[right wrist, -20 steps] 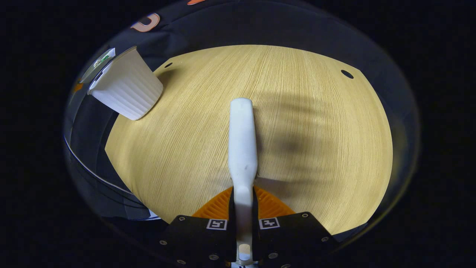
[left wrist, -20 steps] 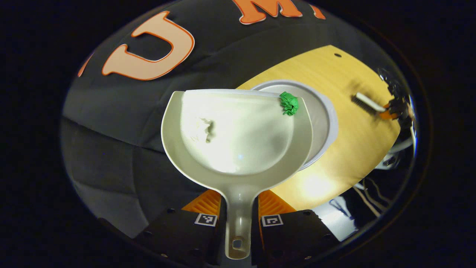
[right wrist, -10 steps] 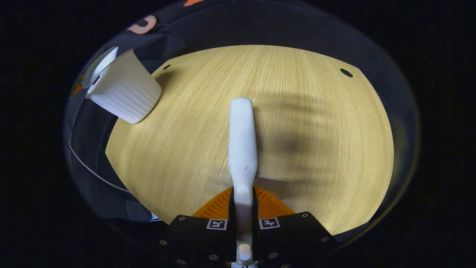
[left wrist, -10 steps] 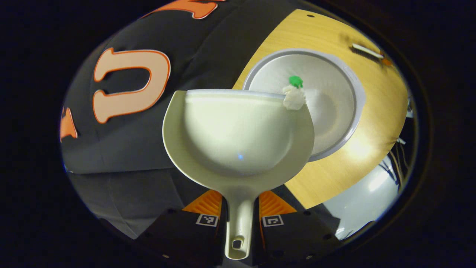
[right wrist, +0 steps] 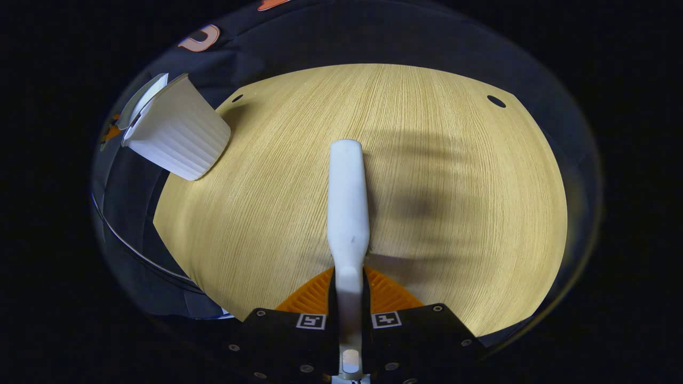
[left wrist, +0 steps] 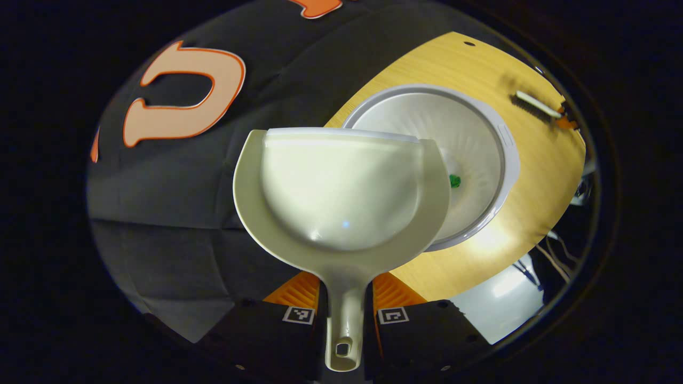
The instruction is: Pick up the small broom and dustpan from the desktop, sweep the trash into the dustpan with the broom, and then empty the trash into the garbage bin.
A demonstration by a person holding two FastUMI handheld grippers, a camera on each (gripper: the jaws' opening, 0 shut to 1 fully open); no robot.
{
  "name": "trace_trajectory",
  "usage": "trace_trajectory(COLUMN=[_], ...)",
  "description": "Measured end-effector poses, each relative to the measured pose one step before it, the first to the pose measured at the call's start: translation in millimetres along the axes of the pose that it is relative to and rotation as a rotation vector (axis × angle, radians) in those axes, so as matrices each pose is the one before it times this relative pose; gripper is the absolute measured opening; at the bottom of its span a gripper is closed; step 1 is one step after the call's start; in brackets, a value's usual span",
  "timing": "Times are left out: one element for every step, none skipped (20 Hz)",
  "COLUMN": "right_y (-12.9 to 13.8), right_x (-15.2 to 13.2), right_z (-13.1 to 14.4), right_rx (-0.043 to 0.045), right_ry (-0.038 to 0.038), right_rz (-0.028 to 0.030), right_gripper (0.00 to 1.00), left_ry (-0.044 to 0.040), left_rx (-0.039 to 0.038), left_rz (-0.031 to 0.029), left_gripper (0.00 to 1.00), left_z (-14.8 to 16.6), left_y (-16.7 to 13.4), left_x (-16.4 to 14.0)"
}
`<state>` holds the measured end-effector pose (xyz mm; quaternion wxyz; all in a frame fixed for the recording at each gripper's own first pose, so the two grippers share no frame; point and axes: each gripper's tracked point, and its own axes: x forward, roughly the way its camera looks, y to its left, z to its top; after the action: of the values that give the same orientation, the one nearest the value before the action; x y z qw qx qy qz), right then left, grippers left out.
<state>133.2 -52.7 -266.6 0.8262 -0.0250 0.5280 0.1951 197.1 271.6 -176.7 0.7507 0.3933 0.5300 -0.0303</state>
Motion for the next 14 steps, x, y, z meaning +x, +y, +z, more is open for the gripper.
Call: trace_trajectory(right_y=[0.85, -0.01, -0.03, -0.66, 1.23, 0.74, 3.09, 1.65, 2.15, 0.97, 1.92, 0.94, -2.88, -2.46], right_x=[0.23, 0.17, 0.66, 0.68, 1.68, 1.43, 1.53, 1.43, 1.83, 1.36, 1.39, 1.35, -1.32, -0.73], right_z=[0.73, 0.92, 0.6, 1.13, 2.05, 0.85, 0.5, 1.44, -0.18, 0.41, -0.23, 0.71, -0.86, -0.55], right_rx=[0.00184, 0.00085, 0.00007, 0.00154, 0.0015, 0.00091, -0.00274, -0.00266, -0.00517, -0.00323, -0.00049, 0.00506, 0.00756, 0.00574], right_ry=[0.00171, 0.00184, 0.00264, 0.00322, 0.00073, 0.00123, 0.00062, 0.00204, 0.00084, 0.0006, -0.00103, -0.00223, -0.00319, -0.00213], right_rz=[0.00199, 0.00202, 0.001, -0.00042, -0.00256, -0.00352, -0.00255, -0.00207, -0.00169, -0.00336, -0.00271, 0.00154, 0.00407, 0.00156], right_gripper=[0.16, 0.17, 0.17, 0.16, 0.16, 0.16, 0.16, 0.16, 0.16, 0.16, 0.16, 0.16, 0.16, 0.17], left_ry=[-0.02062, -0.02333, -0.01606, -0.02299, -0.02155, -0.02149, -0.03704, -0.03218, -0.02728, -0.02422, -0.01872, -0.02, -0.01794, -0.01922], left_rx=[-0.03514, -0.0271, -0.01683, -0.01194, -0.01527, -0.0112, -0.00318, 0.00211, 0.00182, 0.00201, 0.00982, 0.0132, 0.01356, 0.01376], left_rz=[-0.02166, -0.01956, -0.01596, -0.01116, -0.01256, -0.01494, -0.00852, -0.00124, 0.0032, -0.00043, -0.00263, -0.00391, -0.00881, -0.0154], left_gripper=[0.29, 0.29, 0.29, 0.29, 0.28, 0.29, 0.29, 0.29, 0.29, 0.29, 0.29, 0.29, 0.29, 0.29], left_z=[3.19, 2.43, 1.51, 0.87, 2.25, 1.23, 5.95, 6.62, 5.78, 7.93, 7.38, 8.85, 9.6, 11.64], left_y=[-5.75, -3.91, -3.27, 0.23, -1.05, -2.91, 0.14, 1.15, 1.64, -1.43, -3.99, 0.18, -3.0, 0.46], left_x=[1.2, 0.08, -0.49, 0.58, 1.49, 2.41, 0.36, 1.2, 0.46, 0.58, 0.6, -6.97, -4.71, -6.65])
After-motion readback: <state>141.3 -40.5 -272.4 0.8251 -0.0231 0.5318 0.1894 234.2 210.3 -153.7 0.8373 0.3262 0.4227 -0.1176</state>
